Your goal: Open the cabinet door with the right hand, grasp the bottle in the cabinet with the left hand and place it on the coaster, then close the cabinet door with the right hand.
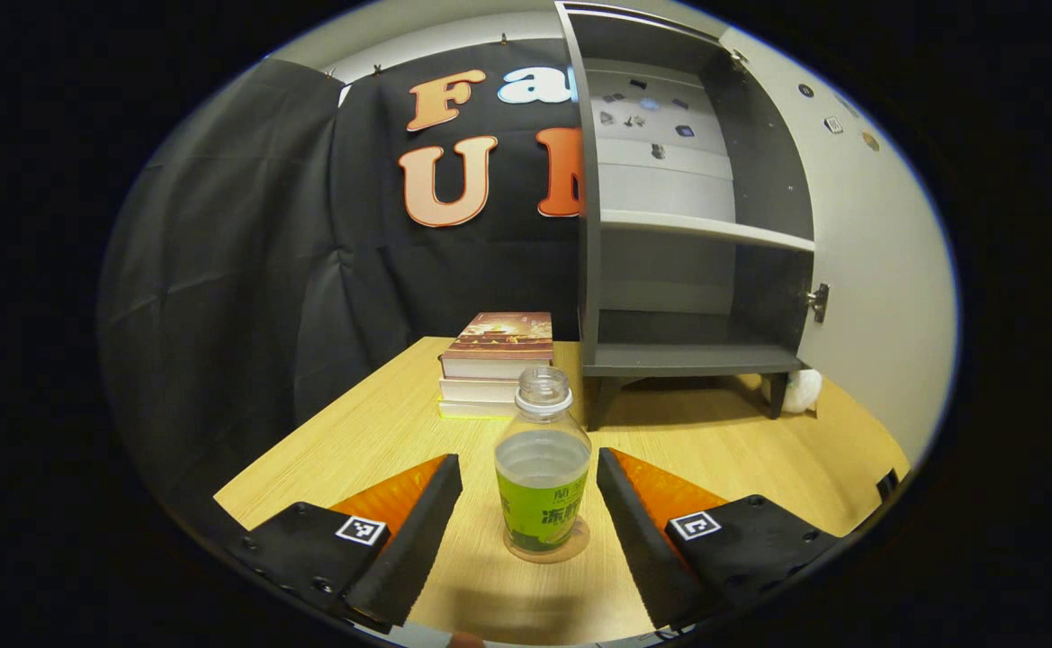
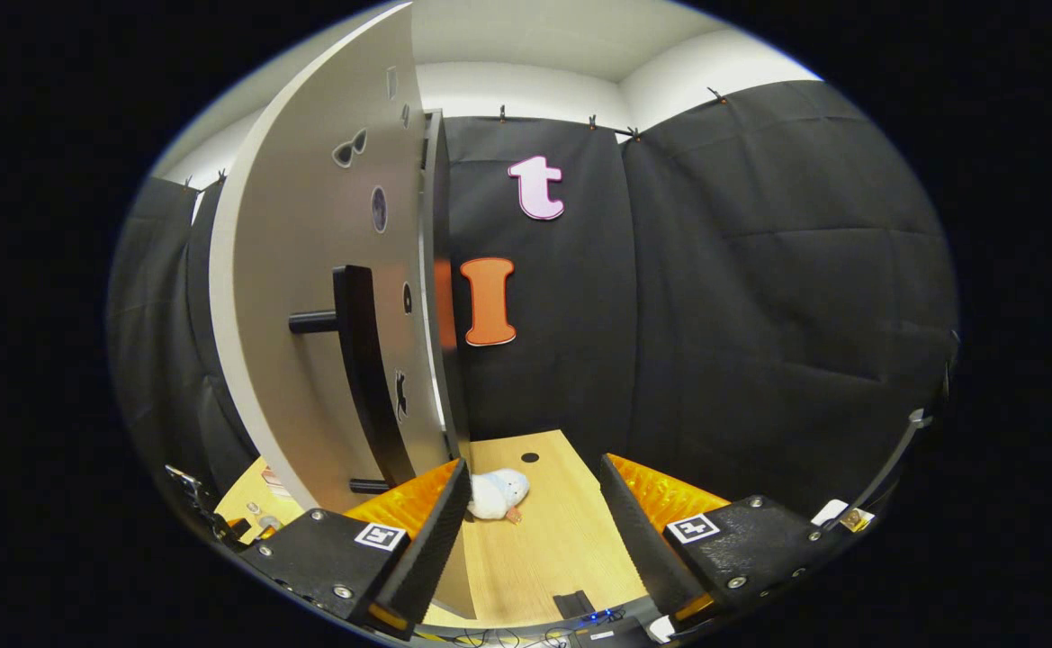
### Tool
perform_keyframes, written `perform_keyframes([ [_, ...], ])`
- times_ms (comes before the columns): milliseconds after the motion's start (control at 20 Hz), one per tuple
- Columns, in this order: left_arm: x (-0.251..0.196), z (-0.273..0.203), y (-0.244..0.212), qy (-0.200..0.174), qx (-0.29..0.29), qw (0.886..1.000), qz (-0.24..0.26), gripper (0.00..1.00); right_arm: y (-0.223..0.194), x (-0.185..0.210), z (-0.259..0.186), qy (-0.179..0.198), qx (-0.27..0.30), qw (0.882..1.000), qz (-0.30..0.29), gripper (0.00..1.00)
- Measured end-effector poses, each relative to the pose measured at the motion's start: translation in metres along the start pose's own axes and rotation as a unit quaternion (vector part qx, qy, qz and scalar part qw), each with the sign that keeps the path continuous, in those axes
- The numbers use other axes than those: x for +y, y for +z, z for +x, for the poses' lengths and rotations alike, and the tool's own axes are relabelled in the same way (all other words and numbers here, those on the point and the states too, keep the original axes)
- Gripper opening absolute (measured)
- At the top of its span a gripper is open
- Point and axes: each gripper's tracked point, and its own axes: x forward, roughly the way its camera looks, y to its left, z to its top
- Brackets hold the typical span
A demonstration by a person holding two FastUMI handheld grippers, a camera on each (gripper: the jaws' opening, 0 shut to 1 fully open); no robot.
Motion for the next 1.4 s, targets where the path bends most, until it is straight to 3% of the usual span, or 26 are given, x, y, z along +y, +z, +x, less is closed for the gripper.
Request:
perform_keyframes([
  [50,0.002,-0.010,0.007,-0.004,0.000,1.000,-0.006,0.99,-0.001,0.004,0.000,0.004,0.000,1.000,-0.001,0.90],
  [100,0.004,-0.019,0.015,-0.008,-0.002,1.000,-0.009,0.99,-0.002,0.009,0.000,0.012,0.001,1.000,0.000,0.99],
  [150,0.010,-0.029,0.027,-0.009,-0.007,1.000,-0.007,0.99,-0.002,0.014,0.000,0.022,0.001,1.000,0.002,0.99],
  [250,0.028,-0.045,0.050,0.001,-0.017,1.000,0.005,0.99,-0.004,0.030,-0.001,0.041,0.003,0.999,0.010,0.85],
  [300,0.035,-0.051,0.062,0.002,-0.022,1.000,0.005,0.98,-0.006,0.037,-0.002,0.051,0.005,0.999,0.014,0.89],
  [550,0.088,-0.070,0.124,0.025,-0.045,0.998,-0.020,0.99,-0.006,0.083,-0.003,0.088,0.003,0.996,0.021,0.89],
  [800,0.134,-0.089,0.180,0.036,-0.083,0.996,-0.024,0.99,-0.008,0.114,-0.006,0.091,0.000,0.996,0.020,0.89],
  [1400,0.203,-0.115,0.268,0.003,-0.131,0.991,-0.020,0.99,-0.010,0.192,0.001,0.095,-0.006,0.995,0.026,0.89],
])
